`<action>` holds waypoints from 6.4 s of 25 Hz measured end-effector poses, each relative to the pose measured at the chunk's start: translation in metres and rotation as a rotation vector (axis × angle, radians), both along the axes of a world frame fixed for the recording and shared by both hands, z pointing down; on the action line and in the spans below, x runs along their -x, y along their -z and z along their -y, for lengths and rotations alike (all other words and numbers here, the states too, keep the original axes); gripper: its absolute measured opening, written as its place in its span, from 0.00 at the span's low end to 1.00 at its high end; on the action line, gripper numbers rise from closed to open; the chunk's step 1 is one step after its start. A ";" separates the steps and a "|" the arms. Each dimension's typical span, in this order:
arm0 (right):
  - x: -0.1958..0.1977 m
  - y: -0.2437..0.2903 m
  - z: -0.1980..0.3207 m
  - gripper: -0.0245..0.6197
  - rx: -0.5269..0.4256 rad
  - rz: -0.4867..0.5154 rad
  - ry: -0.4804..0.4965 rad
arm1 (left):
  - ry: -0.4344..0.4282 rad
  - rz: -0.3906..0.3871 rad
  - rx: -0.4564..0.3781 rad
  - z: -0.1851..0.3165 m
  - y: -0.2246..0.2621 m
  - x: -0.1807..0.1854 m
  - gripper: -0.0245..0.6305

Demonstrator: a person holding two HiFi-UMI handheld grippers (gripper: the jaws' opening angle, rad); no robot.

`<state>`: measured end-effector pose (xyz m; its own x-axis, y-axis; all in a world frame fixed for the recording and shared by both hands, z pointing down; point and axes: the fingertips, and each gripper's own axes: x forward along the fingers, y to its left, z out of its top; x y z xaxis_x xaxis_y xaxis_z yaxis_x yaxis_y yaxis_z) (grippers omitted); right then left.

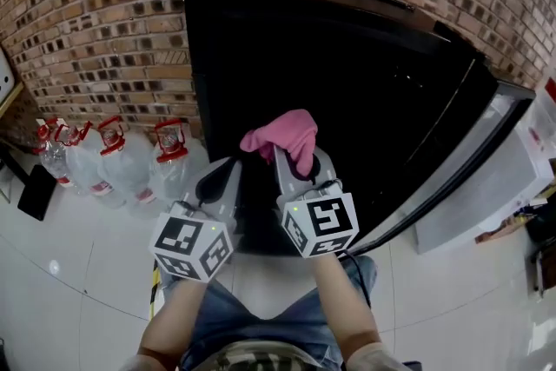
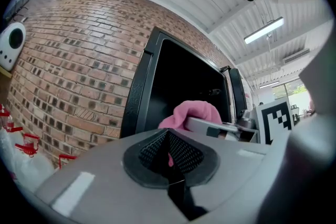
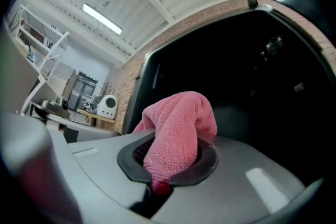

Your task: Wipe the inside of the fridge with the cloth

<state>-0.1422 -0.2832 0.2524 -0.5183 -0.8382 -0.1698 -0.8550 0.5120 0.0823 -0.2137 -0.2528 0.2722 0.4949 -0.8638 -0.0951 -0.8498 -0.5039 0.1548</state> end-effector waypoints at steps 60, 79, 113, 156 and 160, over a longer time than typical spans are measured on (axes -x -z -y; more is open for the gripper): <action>-0.175 -0.077 0.249 0.07 0.209 0.030 -0.463 | -0.072 0.022 -0.009 0.041 -0.025 -0.054 0.02; -0.151 -0.042 0.063 0.08 0.147 0.030 -0.427 | -0.011 0.002 0.026 0.037 -0.039 -0.054 0.02; 0.053 -0.145 0.073 0.08 0.216 -0.026 0.022 | 0.094 0.018 0.040 0.013 -0.067 -0.004 0.02; -0.153 -0.135 0.242 0.08 0.361 -0.045 -0.535 | 0.016 0.036 0.049 0.033 -0.070 -0.037 0.02; -0.156 -0.125 0.220 0.08 0.344 -0.040 -0.527 | 0.009 0.035 0.065 0.032 -0.074 -0.042 0.02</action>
<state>0.0135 -0.5036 0.3769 -0.0213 -0.9859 0.1659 -0.9994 0.0258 0.0251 -0.1717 -0.2853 0.3463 0.4889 -0.8721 -0.0211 -0.8598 -0.4858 0.1575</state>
